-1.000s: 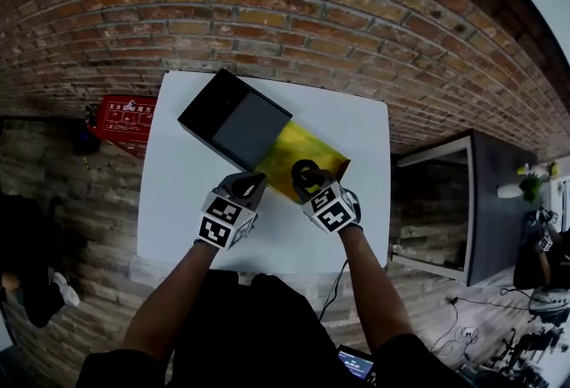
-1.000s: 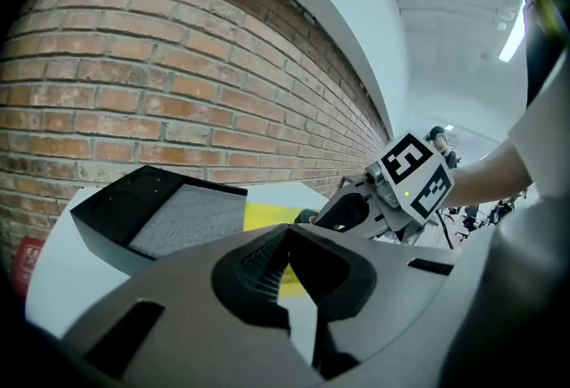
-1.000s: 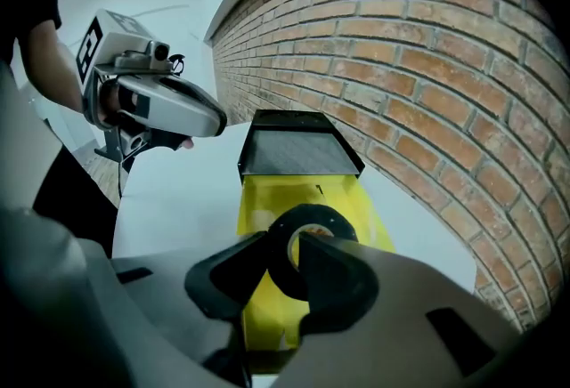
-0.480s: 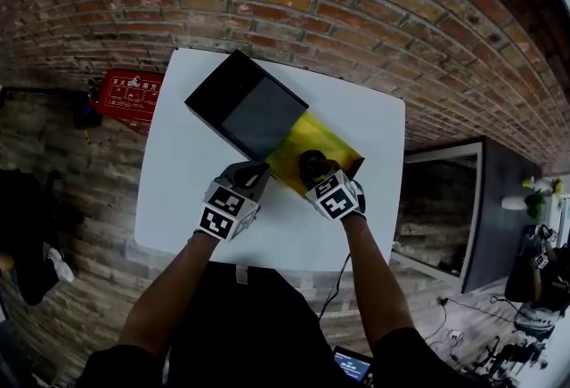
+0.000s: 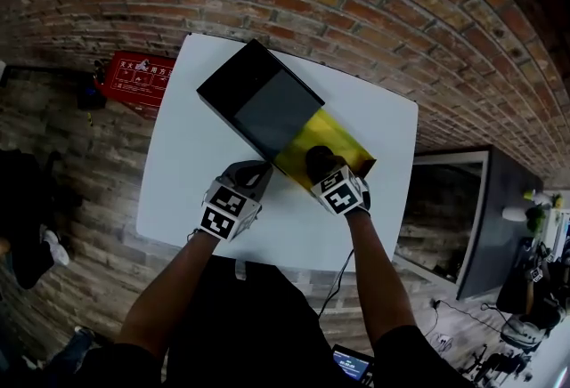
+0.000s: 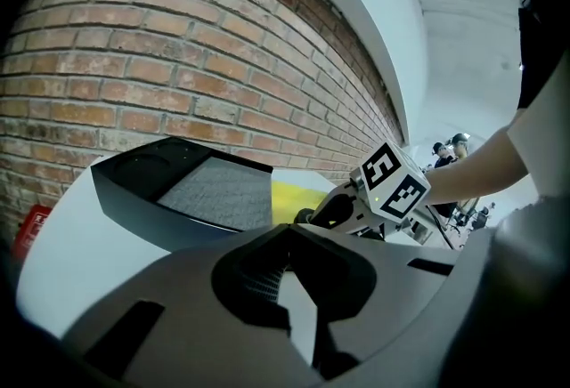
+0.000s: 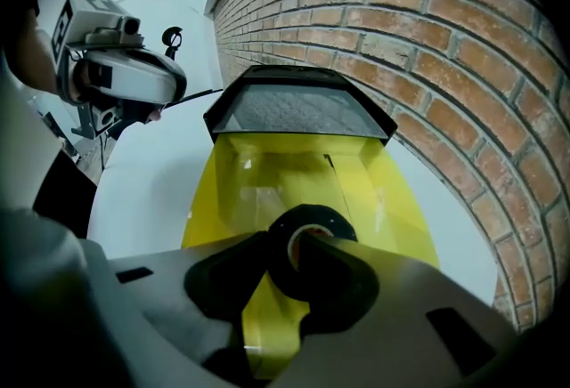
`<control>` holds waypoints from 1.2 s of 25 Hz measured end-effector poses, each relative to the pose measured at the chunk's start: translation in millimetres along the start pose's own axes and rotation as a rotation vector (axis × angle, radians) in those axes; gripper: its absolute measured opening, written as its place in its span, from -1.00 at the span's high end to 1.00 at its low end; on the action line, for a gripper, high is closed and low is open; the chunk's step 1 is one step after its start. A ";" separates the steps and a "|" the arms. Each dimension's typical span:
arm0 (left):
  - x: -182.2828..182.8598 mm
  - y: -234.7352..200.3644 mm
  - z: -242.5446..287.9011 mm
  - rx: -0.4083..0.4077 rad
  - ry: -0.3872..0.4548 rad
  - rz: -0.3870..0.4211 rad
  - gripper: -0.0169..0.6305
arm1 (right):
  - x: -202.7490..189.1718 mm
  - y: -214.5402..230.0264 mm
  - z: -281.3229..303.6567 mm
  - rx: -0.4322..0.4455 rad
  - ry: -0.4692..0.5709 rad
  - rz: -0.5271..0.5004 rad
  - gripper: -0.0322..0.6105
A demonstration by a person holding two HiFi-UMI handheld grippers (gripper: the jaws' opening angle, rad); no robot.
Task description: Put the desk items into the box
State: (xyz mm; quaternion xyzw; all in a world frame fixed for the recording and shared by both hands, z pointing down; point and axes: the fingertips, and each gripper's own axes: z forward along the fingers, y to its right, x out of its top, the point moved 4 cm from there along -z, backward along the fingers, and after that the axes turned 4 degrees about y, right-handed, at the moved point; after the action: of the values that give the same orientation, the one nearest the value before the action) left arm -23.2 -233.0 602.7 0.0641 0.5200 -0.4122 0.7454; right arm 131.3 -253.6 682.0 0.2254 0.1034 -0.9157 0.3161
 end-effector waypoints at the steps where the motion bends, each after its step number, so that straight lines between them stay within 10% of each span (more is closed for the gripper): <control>1: -1.1 -0.8 -0.8 0.001 0.000 -0.003 0.91 | 0.5 0.6 0.3 0.001 -0.001 0.001 0.52; 30: 8.3 38.2 -27.4 0.051 0.037 0.040 0.91 | 3.3 -4.8 -57.7 -0.050 0.204 0.058 0.55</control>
State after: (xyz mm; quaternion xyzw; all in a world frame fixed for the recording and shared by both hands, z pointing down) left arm -16.0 -198.3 570.7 0.1009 0.5216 -0.4092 0.7418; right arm 146.1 -232.4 630.1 0.3123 0.1513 -0.8757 0.3358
